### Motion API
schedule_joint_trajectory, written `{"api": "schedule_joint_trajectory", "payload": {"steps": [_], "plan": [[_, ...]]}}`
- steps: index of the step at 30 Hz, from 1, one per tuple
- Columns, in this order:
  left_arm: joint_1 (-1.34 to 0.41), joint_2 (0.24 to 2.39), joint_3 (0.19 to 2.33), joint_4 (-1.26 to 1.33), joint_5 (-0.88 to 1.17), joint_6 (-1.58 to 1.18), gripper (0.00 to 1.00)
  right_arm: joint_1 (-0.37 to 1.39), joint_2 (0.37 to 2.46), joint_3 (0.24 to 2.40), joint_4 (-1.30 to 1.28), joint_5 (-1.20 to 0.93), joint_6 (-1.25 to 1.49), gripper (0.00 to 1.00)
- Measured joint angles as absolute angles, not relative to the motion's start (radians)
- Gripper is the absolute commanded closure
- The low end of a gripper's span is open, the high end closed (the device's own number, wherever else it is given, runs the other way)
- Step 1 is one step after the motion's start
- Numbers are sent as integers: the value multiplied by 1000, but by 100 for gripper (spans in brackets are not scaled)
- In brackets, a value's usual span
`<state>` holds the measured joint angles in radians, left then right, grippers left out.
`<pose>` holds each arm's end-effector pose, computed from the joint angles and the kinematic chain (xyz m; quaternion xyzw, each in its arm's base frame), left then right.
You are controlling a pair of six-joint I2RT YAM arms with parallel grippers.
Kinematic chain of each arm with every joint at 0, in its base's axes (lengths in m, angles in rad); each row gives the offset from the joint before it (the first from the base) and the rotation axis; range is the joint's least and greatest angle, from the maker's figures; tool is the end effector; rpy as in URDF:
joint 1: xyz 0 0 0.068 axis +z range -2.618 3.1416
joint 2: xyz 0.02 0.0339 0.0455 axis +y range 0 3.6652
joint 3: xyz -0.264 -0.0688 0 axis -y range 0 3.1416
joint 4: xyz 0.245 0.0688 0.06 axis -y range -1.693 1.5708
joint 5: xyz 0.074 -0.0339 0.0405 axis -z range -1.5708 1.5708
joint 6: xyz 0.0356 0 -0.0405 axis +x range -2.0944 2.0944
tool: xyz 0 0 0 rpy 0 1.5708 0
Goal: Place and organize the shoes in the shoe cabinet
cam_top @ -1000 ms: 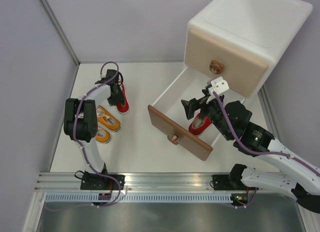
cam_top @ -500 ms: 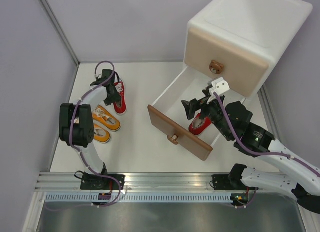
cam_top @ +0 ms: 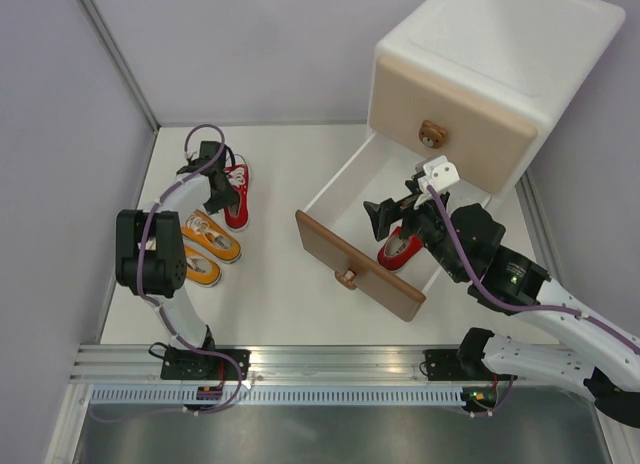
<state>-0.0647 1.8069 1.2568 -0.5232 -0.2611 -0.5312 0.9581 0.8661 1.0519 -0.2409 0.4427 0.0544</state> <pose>0.3735 -0.0150 0.1980 -0.2533 0.9275 0.0490 0.2704 0.1187 0.1423 0.4130 -0.1736 0.7034 0.1857 0.6638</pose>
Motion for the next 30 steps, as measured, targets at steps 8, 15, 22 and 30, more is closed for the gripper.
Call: {"api": "schedule_joint_trajectory", "payload": {"steps": [8,15,22,30], "plan": [[-62,1769,1256,-525,-261,-530,46,958,851,1042,-241,443,54,2],[-62,1764,1242,-526,-220,-503,41,958,844,1032,-241,443,54,2],[-64,1764,1236,-519,-146,-442,36,958,844,1023,-242,443,55,2],[-65,1789,1236,-513,-164,-380,36,958,843,1021,-242,442,56,2]]}}
